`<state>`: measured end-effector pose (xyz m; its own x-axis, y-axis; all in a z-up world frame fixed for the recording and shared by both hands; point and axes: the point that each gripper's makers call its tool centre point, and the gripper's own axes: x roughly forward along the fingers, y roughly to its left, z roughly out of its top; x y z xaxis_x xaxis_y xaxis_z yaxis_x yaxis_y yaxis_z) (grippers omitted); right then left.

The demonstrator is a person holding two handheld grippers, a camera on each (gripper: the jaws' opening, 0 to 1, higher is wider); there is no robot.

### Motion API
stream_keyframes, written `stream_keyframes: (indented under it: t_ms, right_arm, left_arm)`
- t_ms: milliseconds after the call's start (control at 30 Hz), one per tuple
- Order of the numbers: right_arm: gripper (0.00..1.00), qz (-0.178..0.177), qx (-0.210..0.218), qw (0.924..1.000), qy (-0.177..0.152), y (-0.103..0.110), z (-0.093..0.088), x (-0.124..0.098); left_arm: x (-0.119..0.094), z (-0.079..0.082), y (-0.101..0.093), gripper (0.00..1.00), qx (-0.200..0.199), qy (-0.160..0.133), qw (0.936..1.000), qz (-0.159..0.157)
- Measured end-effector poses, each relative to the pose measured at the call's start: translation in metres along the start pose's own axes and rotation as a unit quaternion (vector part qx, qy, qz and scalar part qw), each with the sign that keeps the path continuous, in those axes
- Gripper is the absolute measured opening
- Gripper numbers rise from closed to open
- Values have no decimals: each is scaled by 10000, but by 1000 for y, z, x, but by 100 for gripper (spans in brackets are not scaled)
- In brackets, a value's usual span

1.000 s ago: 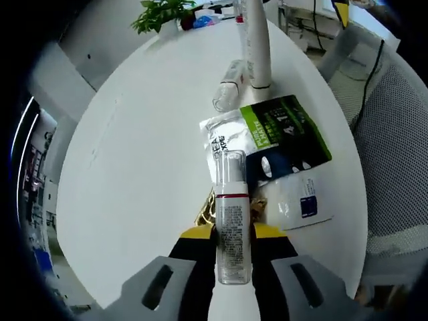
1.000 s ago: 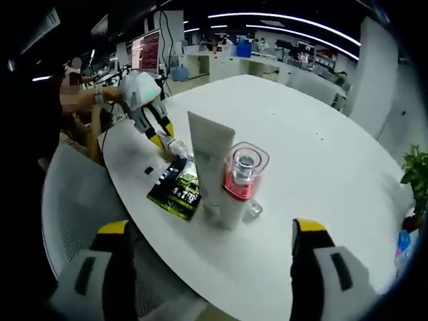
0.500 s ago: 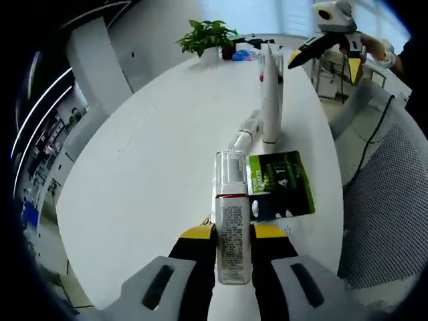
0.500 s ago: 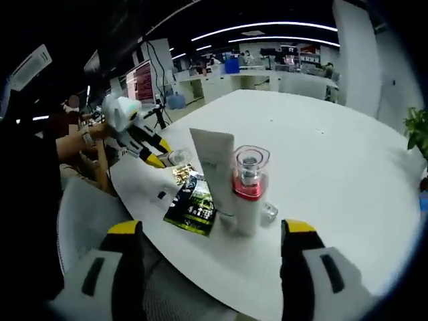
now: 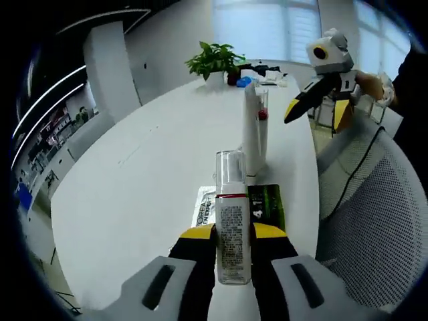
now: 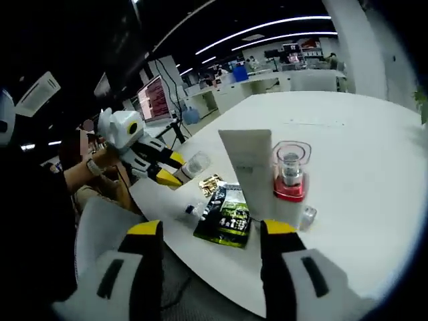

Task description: Arrange the skincare products in the storage area until every visible bottle or jar stands upright without overlapping.

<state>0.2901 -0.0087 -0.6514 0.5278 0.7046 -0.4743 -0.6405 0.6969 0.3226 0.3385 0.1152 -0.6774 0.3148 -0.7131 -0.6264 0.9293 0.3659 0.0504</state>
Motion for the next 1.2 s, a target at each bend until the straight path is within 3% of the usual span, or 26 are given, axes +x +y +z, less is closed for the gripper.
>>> stream_keyframes:
  t_ms: [267, 533, 567, 733, 867, 1200]
  right_arm:
    - [55, 197, 77, 9996, -174, 15, 6, 14]
    - [43, 363, 366, 9972, -541, 19, 18, 23]
    - [43, 458, 542, 9950, -703, 21, 23, 24]
    - [42, 582, 708, 9917, -900, 22, 29, 25]
    - [37, 838, 1080, 9829, -1233, 26, 39, 24]
    - [31, 1027, 1459, 9722, -1518, 27, 45, 23]
  left_arm:
    - [3, 10, -18, 15, -141, -179, 9997, -54]
    - [8, 20, -40, 15, -454, -448, 9976, -286]
    - [9, 22, -42, 15, -469, -482, 9973, -312]
    - [11, 31, -50, 15, -545, -658, 9953, -445]
    - [12, 37, -55, 15, -619, -802, 9932, -577]
    - [14, 43, -73, 15, -750, -951, 9883, -932]
